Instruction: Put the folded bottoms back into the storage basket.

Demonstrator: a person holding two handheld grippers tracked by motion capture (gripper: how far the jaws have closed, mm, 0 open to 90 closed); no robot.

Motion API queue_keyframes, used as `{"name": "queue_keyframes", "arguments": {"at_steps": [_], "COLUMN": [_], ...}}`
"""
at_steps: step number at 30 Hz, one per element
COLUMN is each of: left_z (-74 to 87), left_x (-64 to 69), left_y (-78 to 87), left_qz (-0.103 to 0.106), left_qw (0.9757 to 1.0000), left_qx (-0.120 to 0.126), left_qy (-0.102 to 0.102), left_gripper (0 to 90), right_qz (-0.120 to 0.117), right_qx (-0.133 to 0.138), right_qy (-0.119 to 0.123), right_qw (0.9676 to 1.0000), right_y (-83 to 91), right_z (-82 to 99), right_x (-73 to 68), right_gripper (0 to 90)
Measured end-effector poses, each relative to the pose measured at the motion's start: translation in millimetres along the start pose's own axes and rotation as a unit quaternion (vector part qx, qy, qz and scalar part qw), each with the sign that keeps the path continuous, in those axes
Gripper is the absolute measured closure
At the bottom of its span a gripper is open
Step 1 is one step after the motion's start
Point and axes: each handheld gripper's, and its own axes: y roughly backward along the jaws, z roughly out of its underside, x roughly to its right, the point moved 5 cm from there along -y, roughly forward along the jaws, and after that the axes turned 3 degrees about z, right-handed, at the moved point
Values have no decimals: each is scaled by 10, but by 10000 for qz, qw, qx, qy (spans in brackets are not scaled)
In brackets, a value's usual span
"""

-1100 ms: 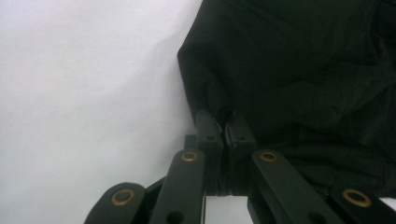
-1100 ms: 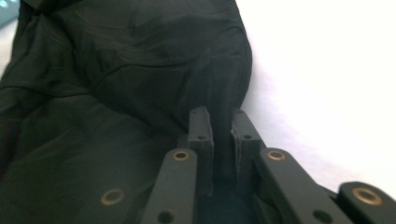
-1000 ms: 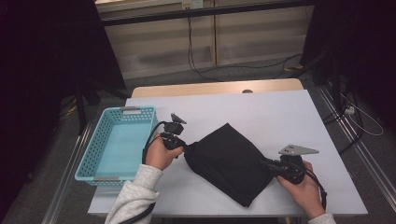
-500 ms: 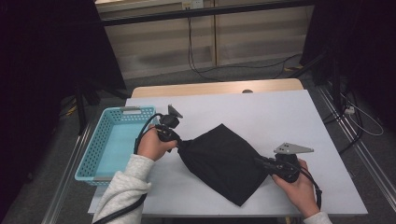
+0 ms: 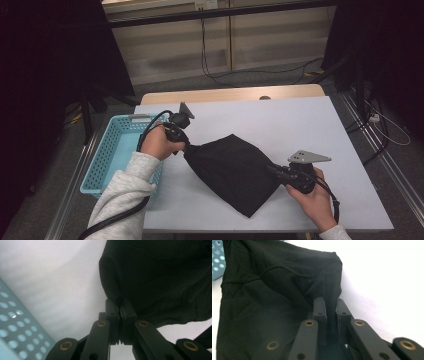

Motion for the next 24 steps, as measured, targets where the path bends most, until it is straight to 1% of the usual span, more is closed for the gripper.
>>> {"name": "queue_keyframes", "arguments": {"at_steps": [5,9,15,19,23,24], "left_z": [-12,-25,-24,-25,-33,-39], "left_x": [-26,-40,-40,-61,-62,-54], "left_y": [114,212,351,459,567,599], "left_qz": [7,-31,-58,-108,-195,-202], "left_qw": [9998,9997,9995,9995,9990,9991], "left_qx": [-185,-252,-288,-290,-382,-357], "left_qy": [-33,-67,-93,-64,-101,-92], "left_gripper": [869,868,869,869,869,869], "right_qz": [-64,-98,-148,-178,-260,-264], "right_qx": [48,109,214,293,354,378], "right_qy": [27,43,84,110,154,144], "right_qw": [10000,9999,9996,9993,9989,9988], "right_y": [-23,-33,-51,-58,-65,-66], "right_z": [-45,-85,-141,-176,-222,-230], "right_x": [-59,-85,-134,-175,-215,-224], "right_gripper": [821,822,822,822,822,822]}}
